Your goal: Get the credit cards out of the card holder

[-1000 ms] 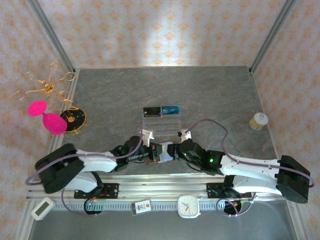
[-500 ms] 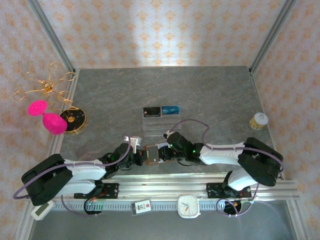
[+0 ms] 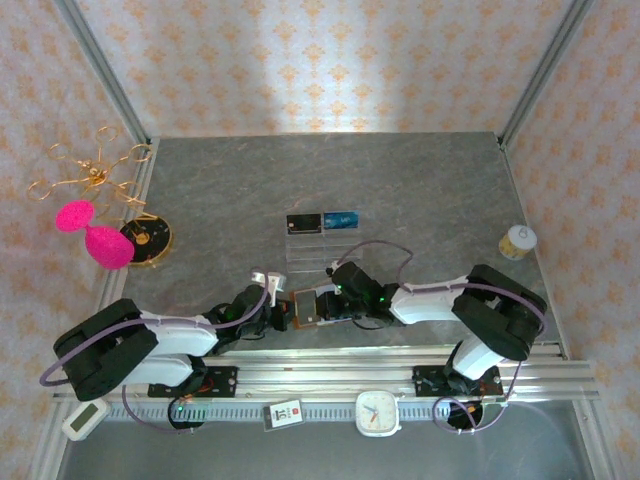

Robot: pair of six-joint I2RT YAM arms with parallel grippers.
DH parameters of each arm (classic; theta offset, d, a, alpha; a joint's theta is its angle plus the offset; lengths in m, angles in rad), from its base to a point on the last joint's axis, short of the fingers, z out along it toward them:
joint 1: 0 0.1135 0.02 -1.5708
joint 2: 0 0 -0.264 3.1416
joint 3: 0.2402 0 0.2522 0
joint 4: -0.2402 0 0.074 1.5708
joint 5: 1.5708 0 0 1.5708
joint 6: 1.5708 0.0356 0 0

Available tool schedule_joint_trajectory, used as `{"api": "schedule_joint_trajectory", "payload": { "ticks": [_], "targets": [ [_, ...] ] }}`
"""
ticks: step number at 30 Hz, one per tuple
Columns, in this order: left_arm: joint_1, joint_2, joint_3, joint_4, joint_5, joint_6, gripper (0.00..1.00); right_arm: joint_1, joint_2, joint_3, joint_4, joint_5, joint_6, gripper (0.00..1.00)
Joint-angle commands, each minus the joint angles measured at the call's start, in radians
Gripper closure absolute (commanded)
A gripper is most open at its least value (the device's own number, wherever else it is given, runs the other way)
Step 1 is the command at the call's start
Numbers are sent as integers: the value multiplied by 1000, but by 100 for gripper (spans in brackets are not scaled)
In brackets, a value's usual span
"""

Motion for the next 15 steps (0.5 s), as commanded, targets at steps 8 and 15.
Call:
{"api": "schedule_joint_trajectory", "payload": {
  "ticks": [8, 15],
  "targets": [
    [4, 51, 0, -10, 15, 20, 100, -12, -6, -17, 32, 28, 38, 100],
    [25, 28, -8, -10, 17, 36, 100, -36, -85, -91, -1, 86, 72, 100]
  ]
}}
